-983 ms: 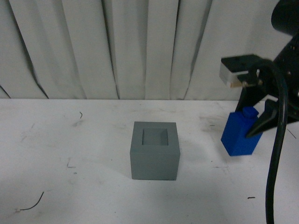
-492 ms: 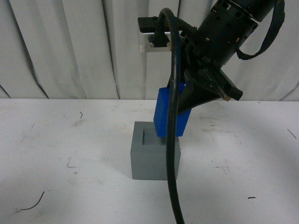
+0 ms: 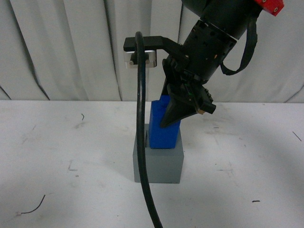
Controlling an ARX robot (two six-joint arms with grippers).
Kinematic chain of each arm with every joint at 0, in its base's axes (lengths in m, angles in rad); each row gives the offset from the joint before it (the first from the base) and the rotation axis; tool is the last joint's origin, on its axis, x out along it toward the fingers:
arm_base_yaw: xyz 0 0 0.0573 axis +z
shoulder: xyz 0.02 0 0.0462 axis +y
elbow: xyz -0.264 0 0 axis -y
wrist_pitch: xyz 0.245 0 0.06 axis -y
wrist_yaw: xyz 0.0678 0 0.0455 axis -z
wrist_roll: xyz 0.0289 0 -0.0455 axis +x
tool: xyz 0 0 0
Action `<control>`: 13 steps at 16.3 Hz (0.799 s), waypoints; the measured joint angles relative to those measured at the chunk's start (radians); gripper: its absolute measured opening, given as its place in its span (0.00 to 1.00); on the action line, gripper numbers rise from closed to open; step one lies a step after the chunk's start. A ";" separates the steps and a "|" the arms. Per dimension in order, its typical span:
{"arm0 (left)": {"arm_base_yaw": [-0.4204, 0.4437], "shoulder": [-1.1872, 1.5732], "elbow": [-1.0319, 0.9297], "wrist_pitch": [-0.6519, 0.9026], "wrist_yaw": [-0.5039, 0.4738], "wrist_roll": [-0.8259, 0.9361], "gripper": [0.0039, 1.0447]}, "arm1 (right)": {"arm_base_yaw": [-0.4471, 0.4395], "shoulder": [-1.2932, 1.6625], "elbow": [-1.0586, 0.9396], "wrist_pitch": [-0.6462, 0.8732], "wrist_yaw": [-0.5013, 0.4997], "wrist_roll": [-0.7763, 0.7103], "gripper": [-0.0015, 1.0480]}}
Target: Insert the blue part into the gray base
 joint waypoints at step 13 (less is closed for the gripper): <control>0.000 0.000 0.000 0.000 0.000 0.000 0.94 | 0.020 0.045 0.041 0.038 0.014 0.060 0.45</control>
